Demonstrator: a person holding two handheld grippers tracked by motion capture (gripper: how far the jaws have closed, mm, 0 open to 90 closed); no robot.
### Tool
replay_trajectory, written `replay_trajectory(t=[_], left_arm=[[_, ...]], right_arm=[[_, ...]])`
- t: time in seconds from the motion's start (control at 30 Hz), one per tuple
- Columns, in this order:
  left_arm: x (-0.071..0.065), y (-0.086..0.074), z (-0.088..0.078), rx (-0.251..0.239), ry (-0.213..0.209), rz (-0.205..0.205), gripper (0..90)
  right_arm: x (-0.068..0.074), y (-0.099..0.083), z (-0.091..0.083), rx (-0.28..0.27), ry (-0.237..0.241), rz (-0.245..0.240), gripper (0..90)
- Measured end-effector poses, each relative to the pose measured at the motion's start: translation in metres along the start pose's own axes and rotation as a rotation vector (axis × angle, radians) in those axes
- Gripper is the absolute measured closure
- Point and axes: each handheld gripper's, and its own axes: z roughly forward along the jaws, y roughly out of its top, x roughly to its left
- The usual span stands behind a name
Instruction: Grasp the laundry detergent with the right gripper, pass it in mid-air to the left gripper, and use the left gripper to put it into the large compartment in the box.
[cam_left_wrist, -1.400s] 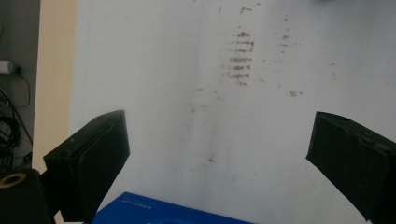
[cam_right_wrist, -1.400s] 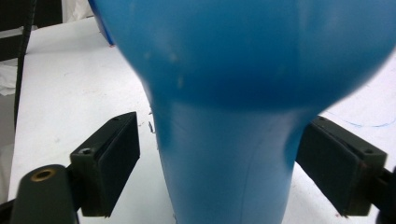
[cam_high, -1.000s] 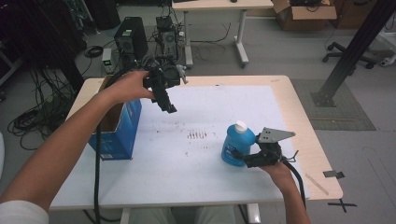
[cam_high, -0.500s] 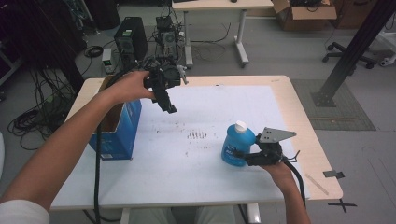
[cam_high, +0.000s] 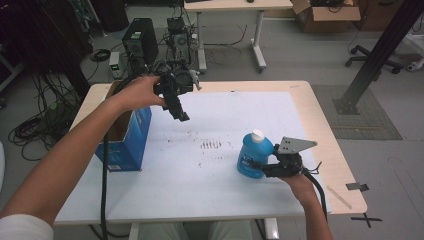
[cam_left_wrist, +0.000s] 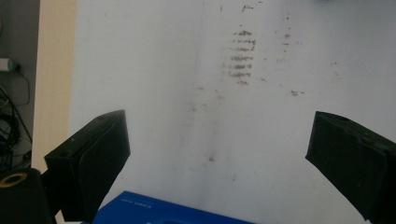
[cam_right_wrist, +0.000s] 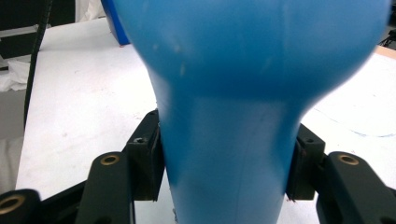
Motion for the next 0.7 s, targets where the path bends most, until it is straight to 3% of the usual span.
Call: replay_trajectory(t=[0.37,0.7], left_arm=[[-0.007,0.002,-0.006,-0.007,0.004,0.01,6.4],[-0.018,0.002,-0.018,-0.011,0.014,0.019,6.4]], right_arm=[[0.001,0.003,-0.002,0.013,0.005,0.005,43.7],[0.001,0.018,-0.007,0.015,0.027,-0.007,43.8]])
